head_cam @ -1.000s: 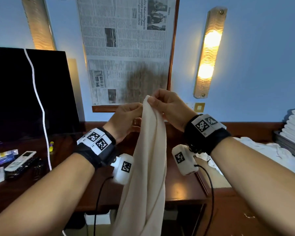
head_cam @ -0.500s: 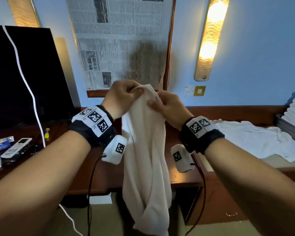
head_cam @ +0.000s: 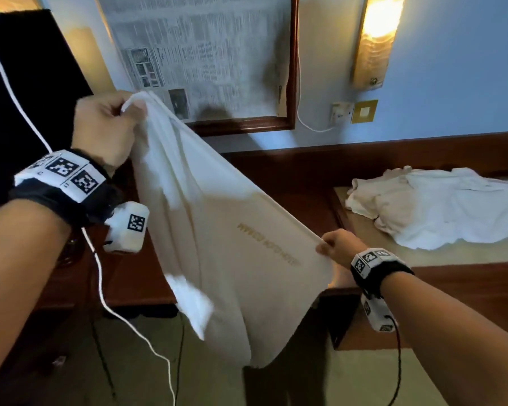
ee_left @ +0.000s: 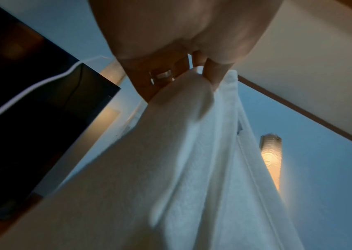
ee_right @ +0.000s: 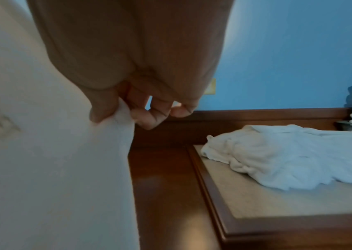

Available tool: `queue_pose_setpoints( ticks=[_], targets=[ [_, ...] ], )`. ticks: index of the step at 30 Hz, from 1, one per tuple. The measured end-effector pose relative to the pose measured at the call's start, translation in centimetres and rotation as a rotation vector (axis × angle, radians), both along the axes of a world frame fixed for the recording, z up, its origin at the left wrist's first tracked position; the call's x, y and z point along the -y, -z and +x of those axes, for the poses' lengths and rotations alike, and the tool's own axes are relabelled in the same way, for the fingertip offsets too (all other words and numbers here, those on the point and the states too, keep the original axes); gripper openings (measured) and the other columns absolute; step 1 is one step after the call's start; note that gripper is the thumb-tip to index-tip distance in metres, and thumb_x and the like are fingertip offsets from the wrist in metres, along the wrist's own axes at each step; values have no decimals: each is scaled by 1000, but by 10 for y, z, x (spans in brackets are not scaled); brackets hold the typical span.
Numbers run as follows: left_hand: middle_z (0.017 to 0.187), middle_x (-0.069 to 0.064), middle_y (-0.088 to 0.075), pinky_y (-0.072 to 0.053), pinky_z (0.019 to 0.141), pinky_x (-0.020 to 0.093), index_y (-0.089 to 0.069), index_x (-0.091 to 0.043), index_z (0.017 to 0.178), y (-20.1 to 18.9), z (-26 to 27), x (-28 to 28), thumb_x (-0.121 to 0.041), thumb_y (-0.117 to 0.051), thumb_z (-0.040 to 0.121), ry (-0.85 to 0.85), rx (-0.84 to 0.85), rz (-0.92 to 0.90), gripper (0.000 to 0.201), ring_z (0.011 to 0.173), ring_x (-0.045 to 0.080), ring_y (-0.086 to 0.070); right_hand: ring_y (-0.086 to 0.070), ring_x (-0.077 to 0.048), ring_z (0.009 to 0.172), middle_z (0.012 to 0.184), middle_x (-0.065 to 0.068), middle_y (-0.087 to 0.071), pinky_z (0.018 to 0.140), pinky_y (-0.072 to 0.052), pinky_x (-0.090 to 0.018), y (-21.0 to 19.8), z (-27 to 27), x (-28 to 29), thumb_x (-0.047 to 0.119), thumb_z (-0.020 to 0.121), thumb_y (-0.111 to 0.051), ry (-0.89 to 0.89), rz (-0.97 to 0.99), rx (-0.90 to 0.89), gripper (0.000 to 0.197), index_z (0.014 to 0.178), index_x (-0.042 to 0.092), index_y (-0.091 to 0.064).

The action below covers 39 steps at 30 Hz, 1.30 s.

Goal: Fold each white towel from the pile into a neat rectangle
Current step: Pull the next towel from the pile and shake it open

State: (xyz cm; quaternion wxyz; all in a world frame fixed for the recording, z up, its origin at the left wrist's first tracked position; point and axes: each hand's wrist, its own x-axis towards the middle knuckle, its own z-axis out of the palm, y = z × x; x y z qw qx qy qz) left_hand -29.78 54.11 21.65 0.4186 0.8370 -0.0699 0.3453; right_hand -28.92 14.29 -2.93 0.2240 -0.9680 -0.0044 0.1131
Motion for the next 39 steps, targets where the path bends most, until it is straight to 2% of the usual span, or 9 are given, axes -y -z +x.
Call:
queue_pose_setpoints(
  ticks=[3, 7, 10, 13, 20, 24, 29, 34, 39],
  targets=[
    [72, -14, -63, -43, 64, 23, -58, -31, 71, -2, 6, -10, -34, -58, 95, -116, -32, -28, 24, 67, 1, -53, -57, -22, 83, 74, 10, -56, 76, -41, -30, 25, 6, 32, 36, 96, -58, 35, -143, -64, 29, 67, 35, -56],
    [53, -31, -54, -34, 54, 5, -57, -36, 67, -4, 11, -14, -30, -51, 93, -198, -99, -68, 27, 51, -13, -47, -63, -27, 86, 93, -6, -66, 68, -42, -28, 46, 10, 66, 26, 96, -54, 95, -207, -123, 16, 97, 22, -70],
    [61, -18, -55, -34, 55, 8, -47, -29, 70, 0, 9, -2, -33, -50, 94, -175, -93, -7, 25, 52, -12, -46, -66, -32, 97, 107, -11, -69, 70, -43, -29, 54, 12, 75, 23, 94, -55, 162, -275, -163, 19, 105, 14, -68],
    [73, -4, -49, -42, 63, 27, -49, -32, 75, 9, 9, 14, -50, -51, 99, -140, -39, 76, 30, 62, -4, -45, -66, -35, 100, 111, -13, -69, 77, -50, -32, 44, 20, 64, 18, 88, -58, 179, -267, -108, 21, 106, 12, -67],
    [69, -4, -39, -34, 52, 16, -41, -23, 75, 25, 11, 96, -23, -47, 106, 82, -154, 370, 31, 56, 2, -42, -62, -13, 71, 79, 5, -69, 69, -51, -29, -75, 3, -78, 23, 90, -68, -249, 621, 637, 8, 88, 17, -72],
    [82, -4, -54, -35, 67, 30, -55, -13, 96, 37, 17, 115, -24, -47, 105, 176, -213, 439, 16, 80, 19, -52, -61, -17, 72, 73, 9, -61, 64, -53, -38, -129, 1, -119, 41, 87, -65, -204, 762, 606, 24, 76, 20, -64],
    [79, -11, -51, -34, 62, 24, -55, -11, 96, 38, 19, 108, -23, -48, 105, 226, -194, 382, 16, 72, 12, -47, -45, -17, 63, 60, 6, -45, 63, -42, -41, -146, 11, -127, 19, 89, -64, -53, 772, 642, 30, 63, 10, -51],
    [74, -2, -47, -32, 60, 31, -48, -13, 87, 35, 25, 93, -27, -47, 105, 223, -180, 342, 23, 73, 23, -45, -41, -8, 55, 58, 12, -44, 56, -37, -30, -118, -7, -145, 23, 92, -64, -89, 801, 551, 36, 63, 24, -43],
    [70, 4, -40, -29, 52, 31, -43, -15, 78, 25, 29, 59, -31, -45, 104, 153, -143, 242, 31, 61, 21, -39, -57, -21, 65, 68, 1, -60, 67, -52, -43, -21, -30, -114, 36, 95, -61, -33, 451, 246, 29, 71, 20, -58]
  ],
)
